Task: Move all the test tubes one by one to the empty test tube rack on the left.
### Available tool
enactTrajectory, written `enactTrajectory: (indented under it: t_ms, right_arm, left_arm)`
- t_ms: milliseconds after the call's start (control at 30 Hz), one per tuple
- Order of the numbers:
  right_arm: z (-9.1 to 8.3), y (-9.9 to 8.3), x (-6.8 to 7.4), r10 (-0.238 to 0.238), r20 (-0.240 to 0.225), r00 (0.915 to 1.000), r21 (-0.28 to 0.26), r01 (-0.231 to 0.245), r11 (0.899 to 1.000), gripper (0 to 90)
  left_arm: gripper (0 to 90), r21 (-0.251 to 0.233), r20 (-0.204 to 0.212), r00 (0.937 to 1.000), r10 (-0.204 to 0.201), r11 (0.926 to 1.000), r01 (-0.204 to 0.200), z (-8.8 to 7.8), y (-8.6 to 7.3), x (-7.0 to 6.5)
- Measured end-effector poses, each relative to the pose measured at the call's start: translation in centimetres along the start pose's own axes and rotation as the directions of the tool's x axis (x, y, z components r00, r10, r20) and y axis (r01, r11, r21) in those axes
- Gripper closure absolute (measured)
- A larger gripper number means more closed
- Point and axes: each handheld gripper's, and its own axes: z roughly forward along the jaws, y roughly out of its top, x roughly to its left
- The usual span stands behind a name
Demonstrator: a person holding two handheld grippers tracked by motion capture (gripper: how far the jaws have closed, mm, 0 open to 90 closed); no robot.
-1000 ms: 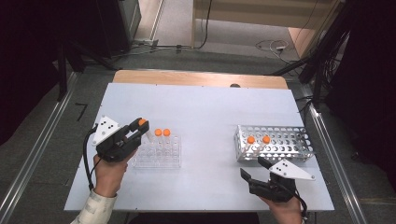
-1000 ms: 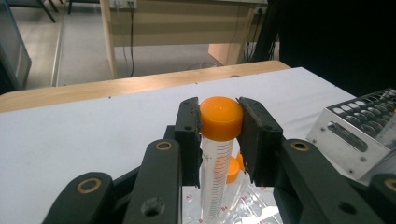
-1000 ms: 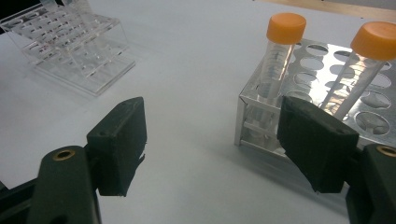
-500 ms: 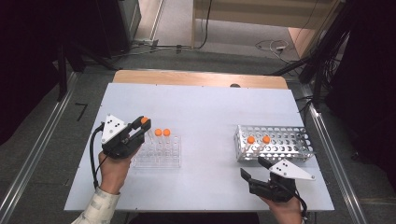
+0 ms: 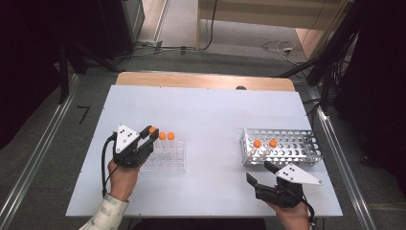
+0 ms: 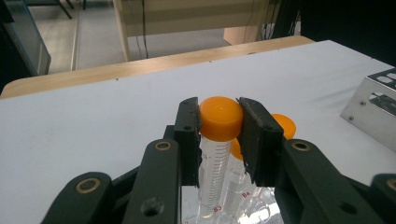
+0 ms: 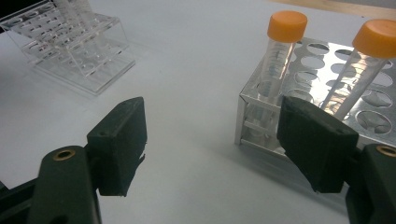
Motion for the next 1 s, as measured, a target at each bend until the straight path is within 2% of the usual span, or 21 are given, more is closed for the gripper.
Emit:
enactTrajectory:
  t_ms: [700,833,1000]
  right_arm:
    - [0.0,-0.1,-0.2,0.001,0.013,0.9999,-0.001,-0.001,1.000,23.8]
    - [0.1,-0.2,-0.5,0.008,0.030,0.9995,-0.005,-0.008,1.000,24.3]
    - [0.2,-0.3,-1.1,0.018,0.063,0.9978,-0.013,-0.017,1.000,26.5]
  left_arm:
    - [61.5,-0.006,0.038,0.9982,-0.047,0.9989,0.047,-0.6,0.1,0.2]
    - [54.8,-0.014,0.036,0.9977,-0.057,0.9983,0.057,-0.9,0.2,0.1]
    - [40.1,-0.016,0.040,0.9965,-0.074,0.9971,0.075,-1.2,0.4,0.0]
